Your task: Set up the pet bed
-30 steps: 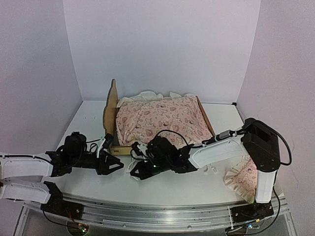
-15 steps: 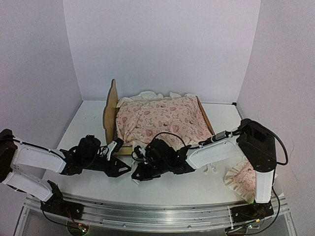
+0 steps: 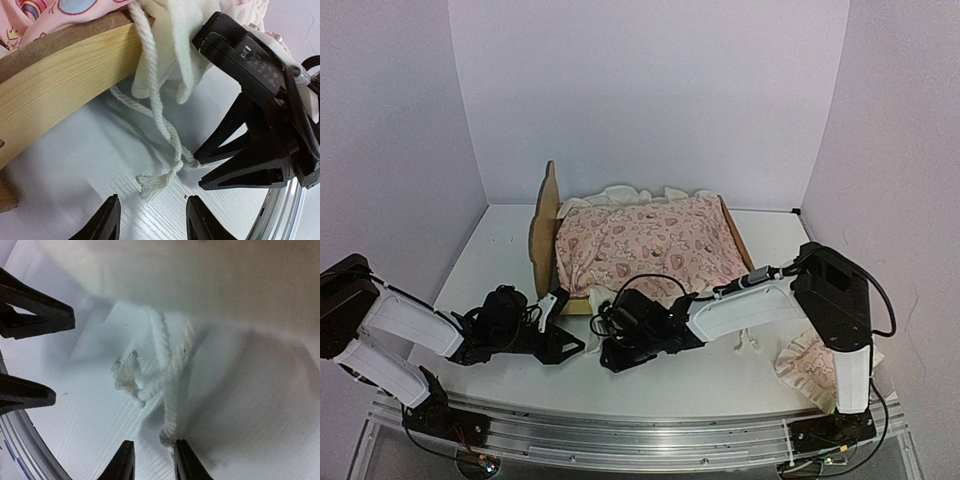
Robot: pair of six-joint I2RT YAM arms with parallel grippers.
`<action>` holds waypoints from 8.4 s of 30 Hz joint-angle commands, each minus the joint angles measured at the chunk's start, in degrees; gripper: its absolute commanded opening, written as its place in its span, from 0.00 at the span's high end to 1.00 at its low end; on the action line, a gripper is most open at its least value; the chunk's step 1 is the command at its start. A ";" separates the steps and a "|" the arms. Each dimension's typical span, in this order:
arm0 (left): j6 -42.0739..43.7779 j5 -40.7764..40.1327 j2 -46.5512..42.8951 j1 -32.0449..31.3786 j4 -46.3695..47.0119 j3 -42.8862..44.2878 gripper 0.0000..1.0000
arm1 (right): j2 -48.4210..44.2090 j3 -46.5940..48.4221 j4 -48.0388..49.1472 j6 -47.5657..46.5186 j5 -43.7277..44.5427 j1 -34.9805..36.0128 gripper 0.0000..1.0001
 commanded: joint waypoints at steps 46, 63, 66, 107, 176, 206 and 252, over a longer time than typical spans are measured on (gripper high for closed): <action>-5.93 -15.83 11.32 -5.16 19.33 5.61 0.60 | -5.66 -12.38 13.42 -21.21 7.45 -1.31 0.67; -5.67 -19.19 15.07 -5.69 18.33 7.30 0.69 | -6.48 -10.58 11.21 -21.15 3.28 -1.30 1.00; -5.14 -19.22 15.49 -5.67 18.51 7.55 0.76 | -7.41 -10.69 11.22 -21.15 3.47 -1.29 1.00; -0.88 -11.39 -4.21 -3.30 -7.18 8.72 1.00 | 0.33 8.24 7.57 -23.86 2.05 -4.27 1.00; 31.15 -27.47 -7.59 1.87 -18.03 11.45 0.72 | 8.05 4.12 33.05 -7.97 -8.20 -9.15 1.00; 30.96 -16.03 -6.05 2.66 -17.13 11.31 1.00 | 9.06 5.29 34.00 -7.30 -7.58 -9.16 1.00; 31.78 -4.51 -13.32 3.48 -36.24 19.65 0.68 | 21.38 5.81 60.81 18.45 -19.02 -10.30 1.00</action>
